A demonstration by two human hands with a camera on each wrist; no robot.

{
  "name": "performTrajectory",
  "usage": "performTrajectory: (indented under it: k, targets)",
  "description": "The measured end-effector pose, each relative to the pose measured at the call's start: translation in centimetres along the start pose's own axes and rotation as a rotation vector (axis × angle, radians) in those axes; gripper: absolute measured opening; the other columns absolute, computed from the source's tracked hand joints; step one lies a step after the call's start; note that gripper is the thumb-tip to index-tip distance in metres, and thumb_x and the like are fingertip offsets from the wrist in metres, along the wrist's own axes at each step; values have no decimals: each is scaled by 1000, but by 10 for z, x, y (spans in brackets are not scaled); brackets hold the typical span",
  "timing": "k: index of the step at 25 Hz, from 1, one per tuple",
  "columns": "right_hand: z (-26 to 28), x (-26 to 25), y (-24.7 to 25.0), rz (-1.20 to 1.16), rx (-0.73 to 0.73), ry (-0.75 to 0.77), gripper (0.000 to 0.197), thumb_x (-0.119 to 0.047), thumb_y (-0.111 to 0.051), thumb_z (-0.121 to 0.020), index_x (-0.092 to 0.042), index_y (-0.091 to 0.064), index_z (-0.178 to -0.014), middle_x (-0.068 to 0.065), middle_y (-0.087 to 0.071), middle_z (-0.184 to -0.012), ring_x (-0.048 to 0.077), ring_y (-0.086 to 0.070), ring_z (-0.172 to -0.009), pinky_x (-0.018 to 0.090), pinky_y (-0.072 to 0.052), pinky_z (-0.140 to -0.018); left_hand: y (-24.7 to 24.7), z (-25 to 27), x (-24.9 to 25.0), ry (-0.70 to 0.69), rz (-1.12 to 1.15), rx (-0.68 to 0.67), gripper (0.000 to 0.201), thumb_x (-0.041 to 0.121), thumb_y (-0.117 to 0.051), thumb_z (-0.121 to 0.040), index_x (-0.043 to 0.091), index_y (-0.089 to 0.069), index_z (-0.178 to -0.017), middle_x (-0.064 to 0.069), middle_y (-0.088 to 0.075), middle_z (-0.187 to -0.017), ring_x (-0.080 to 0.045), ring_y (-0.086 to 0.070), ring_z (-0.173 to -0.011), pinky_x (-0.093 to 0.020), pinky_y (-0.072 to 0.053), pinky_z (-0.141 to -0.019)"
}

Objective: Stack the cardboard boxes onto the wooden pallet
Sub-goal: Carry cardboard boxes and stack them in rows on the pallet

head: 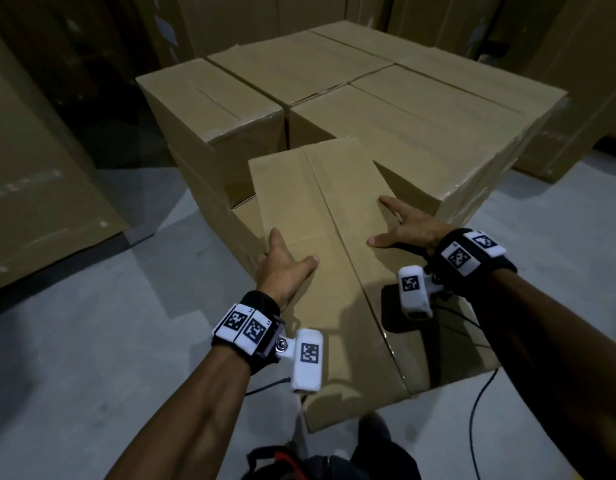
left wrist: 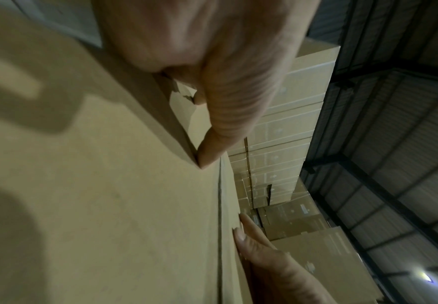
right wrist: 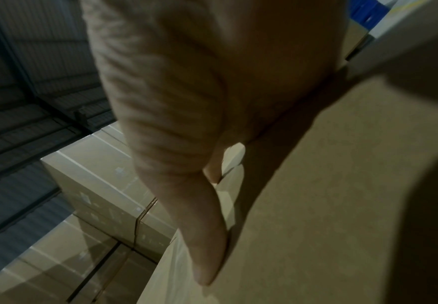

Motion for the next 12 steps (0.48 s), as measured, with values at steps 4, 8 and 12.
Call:
performTrajectory:
  k: [4,8,12]
  targets:
    - [-45,-4,20,100,-116,42,102,-27,-84,-78,-31,-21,-158,1,-26,-162,22,-29,-146,29,-30,-109,-21,-12,9,63,21,88,75,38,-71,-88,18,-25,-144,-18,-37,-141,-33,-41,-126,-32,-38,-91]
    - [-85,-7,43,164,-215,128,104,-28,-86,-76,-32,-22,-158,2,-25,-163,20,-29,-146,30,-30,-114,-53,-14,25,157,104,186,76,41,-72,-86,23,-25,-143,-19,-31,-142,-34,-41,-124,-35,-40,-95]
    - [-113,-9,61,260,-279,206,105,-29,-86,-77,-31,-20,-158,2,-23,-164,20,-27,-148,32,-28,-117,-80,-16,38,222,174,259,85,43,-72,-86,24,-19,-150,-18,-29,-143,-36,-41,-127,-36,-40,-102]
Point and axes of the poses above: each hand's wrist, its own z-axis away from the middle knuckle, its own y-axis out of the back of the hand, x = y × z, the point moved 2 cm from there along -z, towards the middle knuckle
